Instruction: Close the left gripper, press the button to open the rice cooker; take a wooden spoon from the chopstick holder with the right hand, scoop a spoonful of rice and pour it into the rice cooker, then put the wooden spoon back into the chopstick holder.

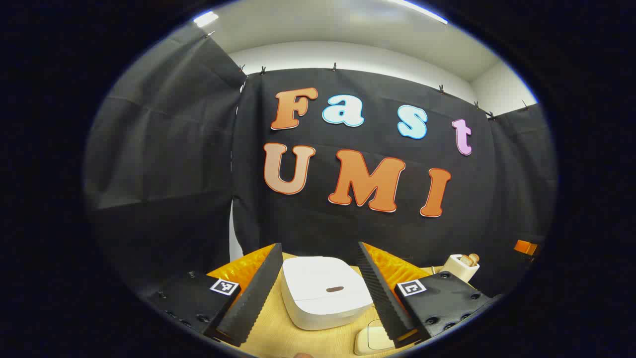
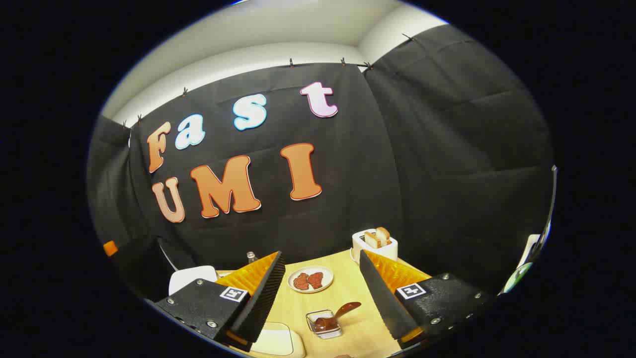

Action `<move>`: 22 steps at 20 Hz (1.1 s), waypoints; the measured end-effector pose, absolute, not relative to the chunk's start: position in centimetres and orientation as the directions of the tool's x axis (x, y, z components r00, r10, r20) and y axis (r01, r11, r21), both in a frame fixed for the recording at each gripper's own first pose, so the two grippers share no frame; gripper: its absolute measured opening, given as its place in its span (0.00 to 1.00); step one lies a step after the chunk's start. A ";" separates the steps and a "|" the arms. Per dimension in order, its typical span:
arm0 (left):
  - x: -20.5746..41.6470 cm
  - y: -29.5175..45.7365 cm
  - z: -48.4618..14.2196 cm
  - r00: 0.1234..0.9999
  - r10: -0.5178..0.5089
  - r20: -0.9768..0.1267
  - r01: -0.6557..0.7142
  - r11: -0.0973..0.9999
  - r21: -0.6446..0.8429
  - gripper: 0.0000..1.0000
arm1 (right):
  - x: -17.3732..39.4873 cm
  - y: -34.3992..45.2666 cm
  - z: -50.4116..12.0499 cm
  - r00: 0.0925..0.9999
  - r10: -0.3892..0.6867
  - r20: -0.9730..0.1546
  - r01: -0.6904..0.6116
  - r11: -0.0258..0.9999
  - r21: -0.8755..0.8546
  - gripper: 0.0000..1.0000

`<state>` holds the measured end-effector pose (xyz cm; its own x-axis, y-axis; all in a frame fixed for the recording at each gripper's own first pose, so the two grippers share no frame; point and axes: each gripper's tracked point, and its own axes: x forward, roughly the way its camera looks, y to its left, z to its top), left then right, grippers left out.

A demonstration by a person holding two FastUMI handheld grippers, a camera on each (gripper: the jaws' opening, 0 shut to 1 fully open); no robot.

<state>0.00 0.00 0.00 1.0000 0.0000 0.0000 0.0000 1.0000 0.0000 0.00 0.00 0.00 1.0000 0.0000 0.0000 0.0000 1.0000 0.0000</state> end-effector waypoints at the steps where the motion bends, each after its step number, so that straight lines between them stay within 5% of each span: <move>1: 0.3 0.6 0.1 1.000 0.002 -0.003 -0.002 1.000 -0.001 1.00 | -0.4 0.0 0.3 1.000 -0.010 0.009 0.010 1.000 -0.020 0.94; 17: 1.2 -1.7 -0.9 0.998 -0.050 -0.030 0.052 0.995 0.082 1.00 | -0.9 0.1 0.9 1.000 -0.023 0.010 0.023 0.996 -0.083 0.94; 22: 0.8 -1.8 -0.7 0.999 -0.047 -0.021 0.049 0.992 0.118 0.58 | -0.9 0.3 0.6 1.000 -0.017 -0.001 0.017 0.995 -0.097 0.94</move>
